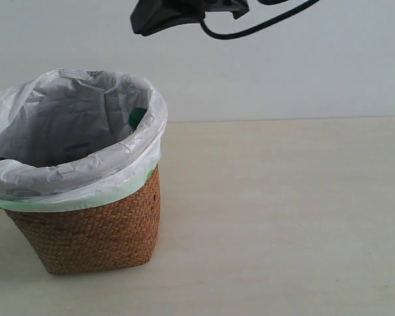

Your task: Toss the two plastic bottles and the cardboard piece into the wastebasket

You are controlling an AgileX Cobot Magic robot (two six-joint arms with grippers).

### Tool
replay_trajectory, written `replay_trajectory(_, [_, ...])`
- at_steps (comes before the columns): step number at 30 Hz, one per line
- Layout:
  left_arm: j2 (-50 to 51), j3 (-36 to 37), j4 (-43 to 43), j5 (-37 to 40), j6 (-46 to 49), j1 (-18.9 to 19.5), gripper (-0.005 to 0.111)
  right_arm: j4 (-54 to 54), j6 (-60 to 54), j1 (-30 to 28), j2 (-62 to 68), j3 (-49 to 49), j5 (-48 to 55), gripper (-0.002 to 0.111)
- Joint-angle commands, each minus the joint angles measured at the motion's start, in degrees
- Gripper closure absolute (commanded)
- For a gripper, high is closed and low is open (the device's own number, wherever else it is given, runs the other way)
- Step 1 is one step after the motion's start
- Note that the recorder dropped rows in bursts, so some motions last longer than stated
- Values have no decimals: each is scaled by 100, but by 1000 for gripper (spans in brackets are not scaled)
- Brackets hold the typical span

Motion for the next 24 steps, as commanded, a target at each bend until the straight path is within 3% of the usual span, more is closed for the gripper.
replay_trajectory(1, [-14, 17, 11, -15, -50, 19, 101, -1262, 493, 1, -445, -14, 492, 107])
replay_trajectory(8, [-14, 17, 11, -15, -50, 19, 101, -1896, 626, 1, -1208, 216, 741, 107])
replay_trajectory(19, [-14, 17, 11, -15, -50, 19, 101, -2858, 966, 1, -3380, 3117, -1505, 107])
replay_trajectory(24, [-14, 17, 11, -15, -50, 19, 101, -2910, 966, 1, -4256, 3990, -2011, 107])
